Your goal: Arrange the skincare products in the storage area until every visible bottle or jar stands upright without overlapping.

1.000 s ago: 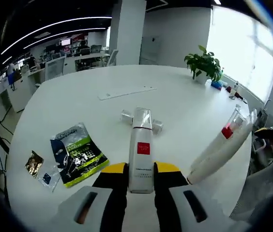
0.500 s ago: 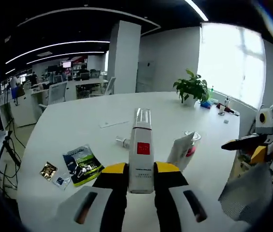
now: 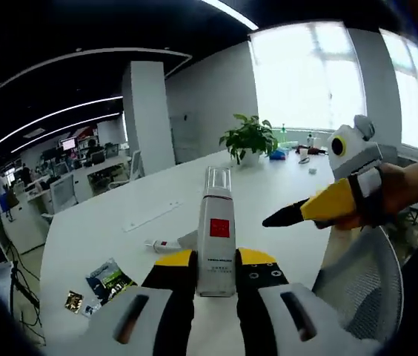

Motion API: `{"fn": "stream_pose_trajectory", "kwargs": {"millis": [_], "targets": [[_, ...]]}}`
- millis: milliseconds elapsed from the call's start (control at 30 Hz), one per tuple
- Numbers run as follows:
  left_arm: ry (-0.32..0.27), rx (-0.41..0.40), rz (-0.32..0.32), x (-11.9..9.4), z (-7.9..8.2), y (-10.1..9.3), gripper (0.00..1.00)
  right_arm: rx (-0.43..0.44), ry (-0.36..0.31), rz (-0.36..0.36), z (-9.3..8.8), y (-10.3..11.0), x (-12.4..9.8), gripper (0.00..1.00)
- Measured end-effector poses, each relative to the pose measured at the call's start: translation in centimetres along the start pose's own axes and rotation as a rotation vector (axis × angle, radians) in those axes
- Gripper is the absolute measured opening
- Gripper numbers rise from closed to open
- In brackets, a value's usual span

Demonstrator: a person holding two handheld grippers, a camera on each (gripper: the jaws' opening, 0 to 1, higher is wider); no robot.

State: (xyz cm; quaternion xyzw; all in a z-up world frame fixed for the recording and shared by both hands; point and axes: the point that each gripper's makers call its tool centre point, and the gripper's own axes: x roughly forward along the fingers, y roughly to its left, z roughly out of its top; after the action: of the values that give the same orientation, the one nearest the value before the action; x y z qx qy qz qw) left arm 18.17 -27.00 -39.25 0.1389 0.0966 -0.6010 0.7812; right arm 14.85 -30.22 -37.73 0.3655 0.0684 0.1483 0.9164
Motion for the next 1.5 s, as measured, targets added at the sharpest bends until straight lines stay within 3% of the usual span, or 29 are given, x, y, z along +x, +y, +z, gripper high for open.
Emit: {"fn": "stream_pose_trajectory", "kwargs": {"millis": [100, 200, 533, 800, 900, 1000, 1100, 1200, 1333, 1367, 1433, 1500], "targets": [[-0.023, -0.021, -0.028, -0.4, 0.5, -1.0, 0.19, 0.1, -0.045, 0.044, 0.6, 0.6, 0.2, 0.6], [-0.039, -0.022, -0.033, -1.0, 1.1, -1.8, 0.19, 0.141, -0.055, 0.058, 0.4, 0.8, 0.4, 0.56], [-0.058, -0.008, -0.042, -2.1, 1.6, -3.3, 0.19, 0.189, -0.074, 0.117, 0.3, 2.4, 0.9, 0.36], [-0.061, -0.019, -0.043, -2.6, 1.5, -3.7, 0.19, 0.184, -0.066, 0.121, 0.1, 2.8, 1.1, 0.21], [-0.06, -0.031, -0.045, -2.7, 1.4, -3.8, 0.2, 0.153, -0.052, 0.116, -0.1, 3.2, 1.2, 0.19], [-0.055, -0.028, -0.07, -2.7, 0.8, -4.0, 0.2, 0.056, -0.023, 0.1, -0.4, 3.0, 1.1, 0.12], [-0.058, -0.034, -0.111, -2.8, 0.6, -4.6, 0.23, -0.007, 0.013, 0.131, -0.8, 3.4, 1.0, 0.12], [-0.073, -0.068, -0.158, -3.2, 0.7, -5.2, 0.34, -0.067, 0.05, 0.141, -0.9, 3.3, 0.8, 0.12], [-0.088, -0.148, -0.26, -4.3, 1.1, -6.2, 0.47, -0.197, 0.15, 0.239, -1.4, 4.1, 0.2, 0.12], [-0.151, -0.273, -0.397, -5.7, 2.8, -6.6, 0.45, -0.319, 0.259, 0.35, -2.4, 5.4, -0.3, 0.12], [-0.21, -0.363, -0.444, -6.5, 4.2, -6.2, 0.43, -0.363, 0.319, 0.41, -3.1, 6.1, -0.7, 0.12], [-0.262, -0.398, -0.451, -7.0, 5.4, -5.4, 0.43, -0.4, 0.386, 0.456, -3.9, 6.5, -1.0, 0.12]]}}
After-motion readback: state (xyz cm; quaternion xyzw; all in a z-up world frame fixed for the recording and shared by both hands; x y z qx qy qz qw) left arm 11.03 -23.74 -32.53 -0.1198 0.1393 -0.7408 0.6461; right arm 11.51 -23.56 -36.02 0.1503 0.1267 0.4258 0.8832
